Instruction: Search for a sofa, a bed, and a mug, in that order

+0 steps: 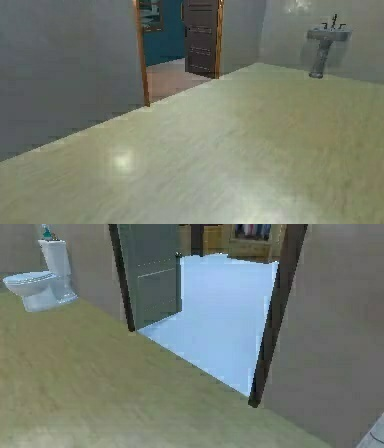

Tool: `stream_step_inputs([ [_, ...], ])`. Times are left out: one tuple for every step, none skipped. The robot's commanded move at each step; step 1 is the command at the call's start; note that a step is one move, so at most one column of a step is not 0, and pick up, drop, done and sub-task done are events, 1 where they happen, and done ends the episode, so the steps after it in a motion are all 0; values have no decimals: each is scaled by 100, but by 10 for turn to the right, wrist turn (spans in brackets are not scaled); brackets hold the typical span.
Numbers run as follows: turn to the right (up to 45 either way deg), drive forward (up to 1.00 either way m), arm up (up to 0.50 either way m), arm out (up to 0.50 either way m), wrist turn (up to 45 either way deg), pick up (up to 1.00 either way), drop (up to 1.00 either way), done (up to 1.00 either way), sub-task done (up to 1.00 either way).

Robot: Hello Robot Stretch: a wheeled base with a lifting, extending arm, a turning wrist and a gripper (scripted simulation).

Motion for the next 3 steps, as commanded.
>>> stream_step_inputs([
  [0, 100, 0, 0, 0, 0, 0, 0, 0],
  [0, 100, 0, 0, 0, 0, 0, 0, 0],
  [-30, 0, 0, 0, 0, 0, 0, 0, 0],
])
